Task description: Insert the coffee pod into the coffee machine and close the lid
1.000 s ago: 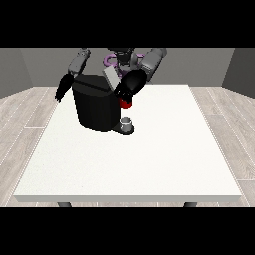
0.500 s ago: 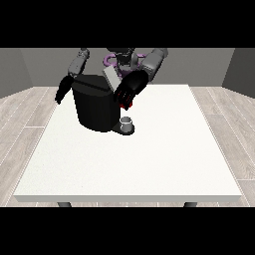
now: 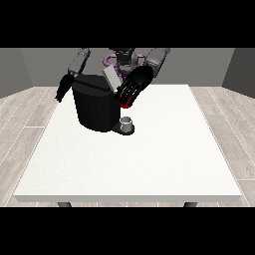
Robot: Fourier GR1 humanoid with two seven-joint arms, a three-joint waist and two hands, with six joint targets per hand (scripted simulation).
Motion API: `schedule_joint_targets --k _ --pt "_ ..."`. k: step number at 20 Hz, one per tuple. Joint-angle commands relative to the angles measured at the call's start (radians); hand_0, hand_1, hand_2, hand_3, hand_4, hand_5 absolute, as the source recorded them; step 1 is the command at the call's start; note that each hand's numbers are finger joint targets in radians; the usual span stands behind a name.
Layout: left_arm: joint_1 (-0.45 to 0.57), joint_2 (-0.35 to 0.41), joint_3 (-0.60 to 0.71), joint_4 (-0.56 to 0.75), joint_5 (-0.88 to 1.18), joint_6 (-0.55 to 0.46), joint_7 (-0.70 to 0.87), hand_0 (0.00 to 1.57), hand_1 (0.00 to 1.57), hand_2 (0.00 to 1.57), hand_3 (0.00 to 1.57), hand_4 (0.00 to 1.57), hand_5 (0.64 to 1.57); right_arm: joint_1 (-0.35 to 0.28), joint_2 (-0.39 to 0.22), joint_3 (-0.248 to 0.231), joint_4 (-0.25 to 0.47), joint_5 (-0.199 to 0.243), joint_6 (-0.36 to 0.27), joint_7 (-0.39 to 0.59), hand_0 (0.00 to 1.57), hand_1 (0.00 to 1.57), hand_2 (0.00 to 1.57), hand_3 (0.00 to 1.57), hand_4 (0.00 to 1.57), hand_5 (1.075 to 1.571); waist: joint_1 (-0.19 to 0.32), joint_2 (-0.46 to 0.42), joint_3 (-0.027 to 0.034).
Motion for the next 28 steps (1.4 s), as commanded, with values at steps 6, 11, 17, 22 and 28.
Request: schedule_joint_targets --k 6,11,17,22,28 --pt "0.211 -0.141 -0.025 -0.028 0.033 -0.039 0.005 0.0 0.0 0.0 0.0 0.0 1.571 0.145 -0.029 -0.074 0.098 -0.047 0.013 -0.021 0.0 0.0 0.0 0.0 0.0 1.571 0.17 -0.238 -0.0019" --pt "0.264 -0.245 0.148 -0.027 0.251 -0.065 -0.045 0.0 0.0 0.15 0.0 0.0 1.571 0.235 0.0 -0.041 0.094 -0.03 0.007 -0.039 0.0 0.0 0.0 0.0 0.0 1.571 0.2 -0.335 -0.0043" --pt "0.492 -0.438 0.326 0.01 0.491 -0.077 -0.056 0.0 0.0 0.0 0.0 0.0 1.571 0.373 0.015 -0.061 0.106 -0.048 -0.002 -0.076 0.0 0.0 0.0 0.0 0.0 1.571 0.325 -0.535 -0.0048" --pt "0.685 -0.488 0.305 0.016 0.494 -0.086 -0.133 0.0 0.0 0.0 0.0 0.42 1.571 0.354 0.01 -0.051 0.031 -0.112 0.09 -0.065 0.0 0.0 0.0 0.0 0.0 1.571 0.385 -0.637 -0.0029" --pt "0.767 -0.497 0.292 -0.016 0.512 -0.101 -0.078 0.0 0.0 0.0 0.0 0.39 1.571 0.302 0.007 0.014 -0.053 -0.101 0.141 -0.014 0.0 0.0 0.0 0.0 0.06 1.571 0.414 -0.686 -0.0026"
